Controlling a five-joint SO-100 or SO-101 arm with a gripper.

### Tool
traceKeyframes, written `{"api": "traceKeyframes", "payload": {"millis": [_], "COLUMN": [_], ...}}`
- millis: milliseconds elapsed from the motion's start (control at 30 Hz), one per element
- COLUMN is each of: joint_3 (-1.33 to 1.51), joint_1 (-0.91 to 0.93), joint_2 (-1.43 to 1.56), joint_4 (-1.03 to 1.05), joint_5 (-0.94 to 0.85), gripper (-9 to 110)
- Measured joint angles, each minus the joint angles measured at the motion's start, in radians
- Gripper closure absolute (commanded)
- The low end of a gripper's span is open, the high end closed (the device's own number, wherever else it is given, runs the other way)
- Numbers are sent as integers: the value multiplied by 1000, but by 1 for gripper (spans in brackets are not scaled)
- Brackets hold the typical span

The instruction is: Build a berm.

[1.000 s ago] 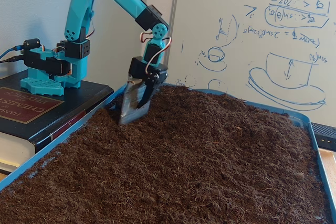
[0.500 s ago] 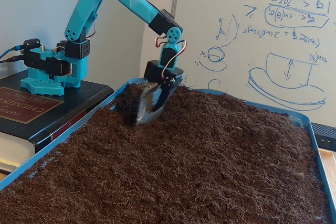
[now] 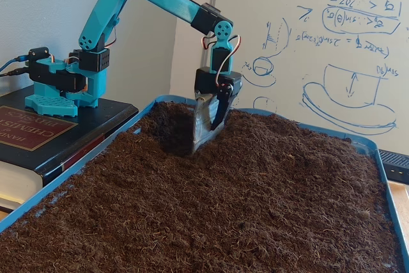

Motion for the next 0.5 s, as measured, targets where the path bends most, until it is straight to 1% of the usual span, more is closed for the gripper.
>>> {"api": "traceKeyframes", "payload": {"millis": [300,500], "joint_3": [-2,-2], "joint_1": [-14,-40], "joint_2": [149,267], "joint_4": [0,3], "joint_5": [0,-78], "gripper": [101,101]}}
